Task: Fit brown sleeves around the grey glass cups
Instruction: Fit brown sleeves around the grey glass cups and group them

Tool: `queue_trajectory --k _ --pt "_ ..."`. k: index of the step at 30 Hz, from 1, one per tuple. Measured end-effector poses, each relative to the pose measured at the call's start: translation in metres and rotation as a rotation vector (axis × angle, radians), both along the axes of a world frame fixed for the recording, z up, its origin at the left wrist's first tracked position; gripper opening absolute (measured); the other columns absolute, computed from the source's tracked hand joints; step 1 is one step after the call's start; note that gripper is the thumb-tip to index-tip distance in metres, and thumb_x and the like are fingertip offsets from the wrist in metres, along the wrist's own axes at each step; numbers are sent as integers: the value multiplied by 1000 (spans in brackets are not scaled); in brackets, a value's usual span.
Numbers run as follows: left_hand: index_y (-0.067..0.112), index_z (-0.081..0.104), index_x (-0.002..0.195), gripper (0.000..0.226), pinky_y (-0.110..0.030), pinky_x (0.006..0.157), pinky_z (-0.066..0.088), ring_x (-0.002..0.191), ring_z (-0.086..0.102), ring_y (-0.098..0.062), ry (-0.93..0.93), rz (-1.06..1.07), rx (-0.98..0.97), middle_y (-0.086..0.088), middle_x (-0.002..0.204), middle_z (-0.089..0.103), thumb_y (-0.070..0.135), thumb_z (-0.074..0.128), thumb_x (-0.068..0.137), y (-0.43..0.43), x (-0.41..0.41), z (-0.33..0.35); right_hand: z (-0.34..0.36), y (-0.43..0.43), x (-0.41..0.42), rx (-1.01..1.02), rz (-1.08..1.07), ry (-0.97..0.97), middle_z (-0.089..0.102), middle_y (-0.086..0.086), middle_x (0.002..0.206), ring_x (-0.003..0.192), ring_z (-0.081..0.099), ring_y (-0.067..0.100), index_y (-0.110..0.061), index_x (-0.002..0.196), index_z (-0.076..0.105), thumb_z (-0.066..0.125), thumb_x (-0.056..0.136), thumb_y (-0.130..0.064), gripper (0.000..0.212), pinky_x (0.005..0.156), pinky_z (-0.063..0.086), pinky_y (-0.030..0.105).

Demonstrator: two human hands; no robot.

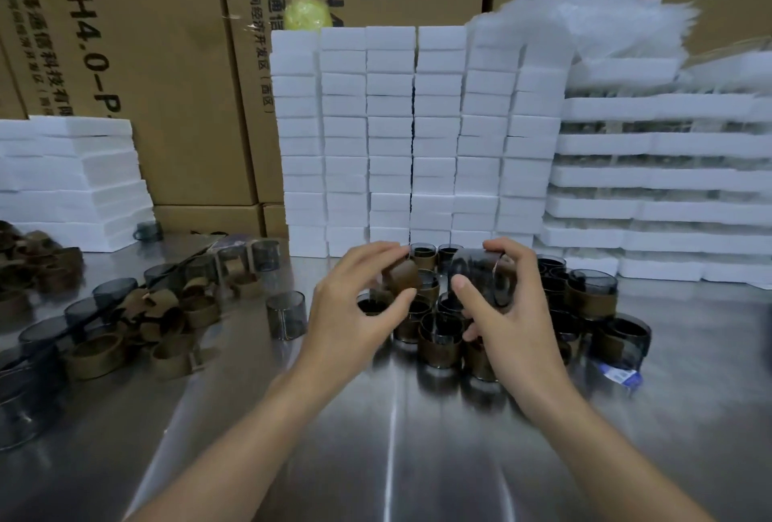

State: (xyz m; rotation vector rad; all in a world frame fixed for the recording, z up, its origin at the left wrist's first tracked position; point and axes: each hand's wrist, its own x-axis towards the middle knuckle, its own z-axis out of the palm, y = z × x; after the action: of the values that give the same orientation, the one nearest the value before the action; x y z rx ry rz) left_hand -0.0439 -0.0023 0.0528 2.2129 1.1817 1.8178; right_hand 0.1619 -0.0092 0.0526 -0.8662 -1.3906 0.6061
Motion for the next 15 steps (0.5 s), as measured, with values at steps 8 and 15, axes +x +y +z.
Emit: queue_trajectory --k 8,15 --pt "24 69 141 59 -21 106 52 128 65 -5 8 -71 37 23 136 65 13 91 86 -6 24 -13 -3 -1 -8 17 94 -80 58 -11 142 126 63 7 -55 139 45 97 72 -44 85 100 55 28" --pt "20 68 141 59 -28 111 53 133 65 -14 -5 -166 9 13 139 67 1 81 87 -8 28 -15 0 1 -1 10 38 -72 71 -29 113 103 73 -1 -45 125 52 101 67 -42 77 82 57 15"
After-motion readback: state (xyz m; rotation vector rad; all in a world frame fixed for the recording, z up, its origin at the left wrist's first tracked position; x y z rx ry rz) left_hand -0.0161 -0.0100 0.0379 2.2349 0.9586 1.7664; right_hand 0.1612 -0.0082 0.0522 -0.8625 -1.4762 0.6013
